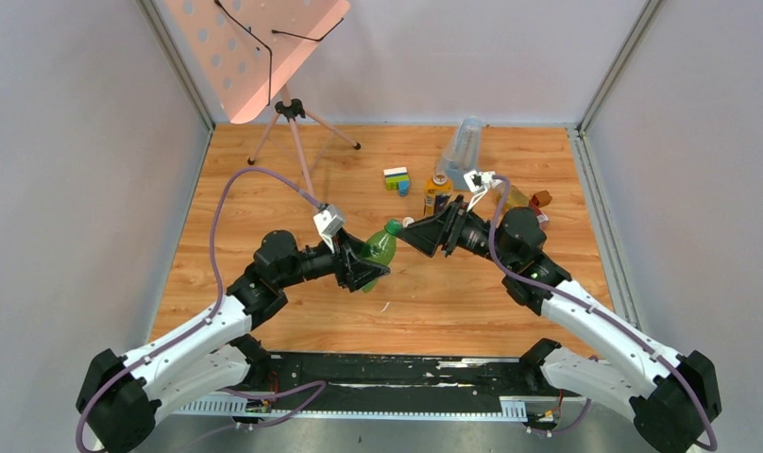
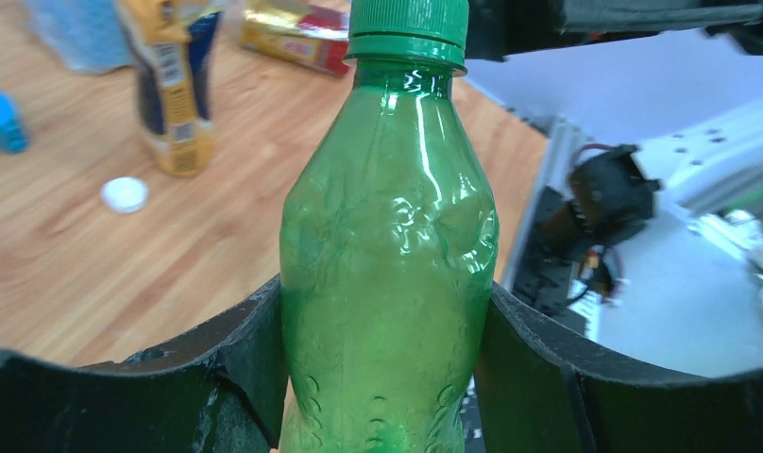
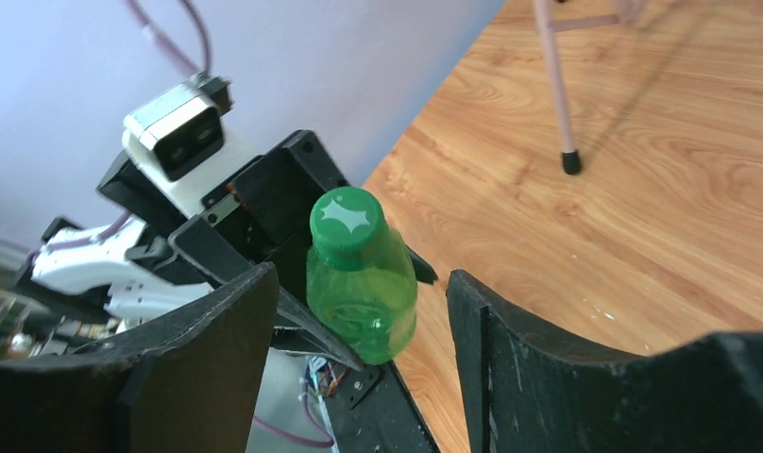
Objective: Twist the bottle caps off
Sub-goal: Unscrew the bottle cap from the plastic bottle.
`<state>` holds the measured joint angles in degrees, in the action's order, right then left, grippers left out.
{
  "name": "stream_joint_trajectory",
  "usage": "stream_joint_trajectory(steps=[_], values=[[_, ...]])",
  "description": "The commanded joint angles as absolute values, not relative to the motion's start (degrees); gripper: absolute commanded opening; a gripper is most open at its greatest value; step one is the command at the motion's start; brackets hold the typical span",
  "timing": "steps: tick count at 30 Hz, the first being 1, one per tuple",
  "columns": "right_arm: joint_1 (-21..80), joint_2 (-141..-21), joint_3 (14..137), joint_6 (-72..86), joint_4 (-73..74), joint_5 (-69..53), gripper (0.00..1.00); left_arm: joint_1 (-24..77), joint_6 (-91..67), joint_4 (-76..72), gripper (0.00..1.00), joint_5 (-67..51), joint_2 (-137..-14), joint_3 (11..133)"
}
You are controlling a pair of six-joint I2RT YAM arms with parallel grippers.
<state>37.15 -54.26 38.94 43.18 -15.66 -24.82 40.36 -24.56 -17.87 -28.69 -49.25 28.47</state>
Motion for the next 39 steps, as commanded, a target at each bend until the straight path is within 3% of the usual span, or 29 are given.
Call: stream_joint_trajectory(steps=[1,10,13,21,27,32,39], values=[[37.4,-52.0,41.2,45.4,-8.5,-14.5,0.67,44.0,-15.4,-3.8,0.00,-15.2,-48.0,33.7],[37.5,-56.3,44.7,46.9,-8.9,-14.3,0.63,50.9,-12.9,-2.3,0.00,-1.5,-49.7,35.6],[38.1,-57.9,45.0,48.4,-9.6,-14.3,0.59,51.5,-12.7,-2.4,0.00,-0.3,-49.7,35.9],[40.4,-61.6,46.3,51.2,-9.1,-12.3,0.61,52.1,-12.7,-3.2,0.00,1.2,-49.6,35.7],[40.8,-64.9,46.9,53.0,-10.5,-13.8,0.56,52.6,-12.7,-4.5,0.00,1.3,-50.0,35.7],[41.1,-65.6,46.4,53.9,-12.2,-13.6,0.46,52.9,-12.7,-4.6,0.00,1.4,-50.3,35.9],[41.4,-66.4,46.0,53.9,-13.4,-14.4,0.12,53.1,-13.1,-5.0,0.00,1.9,-50.7,35.7]])
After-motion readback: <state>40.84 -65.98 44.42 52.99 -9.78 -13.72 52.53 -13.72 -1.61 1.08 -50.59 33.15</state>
